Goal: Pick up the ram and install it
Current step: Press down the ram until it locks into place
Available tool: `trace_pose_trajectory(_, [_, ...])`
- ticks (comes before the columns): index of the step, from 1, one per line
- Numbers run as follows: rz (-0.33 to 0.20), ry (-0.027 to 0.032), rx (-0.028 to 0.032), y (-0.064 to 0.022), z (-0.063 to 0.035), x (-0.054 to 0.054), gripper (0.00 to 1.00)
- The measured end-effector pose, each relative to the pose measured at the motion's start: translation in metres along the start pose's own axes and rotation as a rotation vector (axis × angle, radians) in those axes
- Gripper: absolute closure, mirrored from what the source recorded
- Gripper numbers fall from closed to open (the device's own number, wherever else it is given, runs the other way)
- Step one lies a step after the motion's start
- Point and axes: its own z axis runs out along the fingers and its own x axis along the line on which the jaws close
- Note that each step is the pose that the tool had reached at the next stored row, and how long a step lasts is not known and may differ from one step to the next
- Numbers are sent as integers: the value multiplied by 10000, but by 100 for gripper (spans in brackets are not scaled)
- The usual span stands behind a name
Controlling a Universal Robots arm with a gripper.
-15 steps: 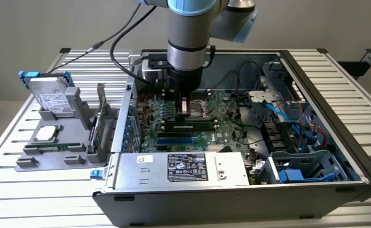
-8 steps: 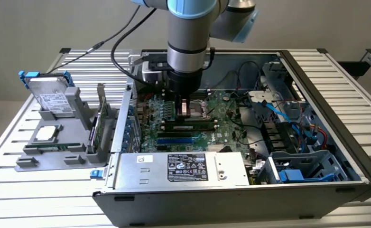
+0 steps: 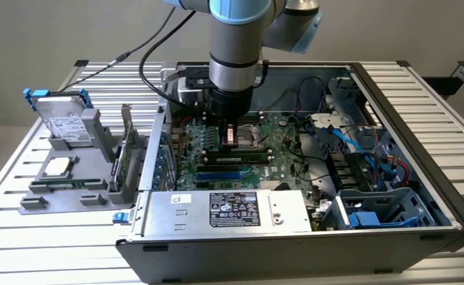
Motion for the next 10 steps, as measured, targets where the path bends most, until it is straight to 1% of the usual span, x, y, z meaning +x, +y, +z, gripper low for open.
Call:
trace_pose_trajectory(1, [2, 14, -8, 3, -40, 1, 90])
trace_pose_trajectory(4, [1, 15, -10, -4, -101, 15, 90])
trace_pose_trajectory(7, [0, -1, -10, -41, -128, 49, 90])
trace_pose_trajectory(10, [-1, -30, -9, -105, -152, 92, 90])
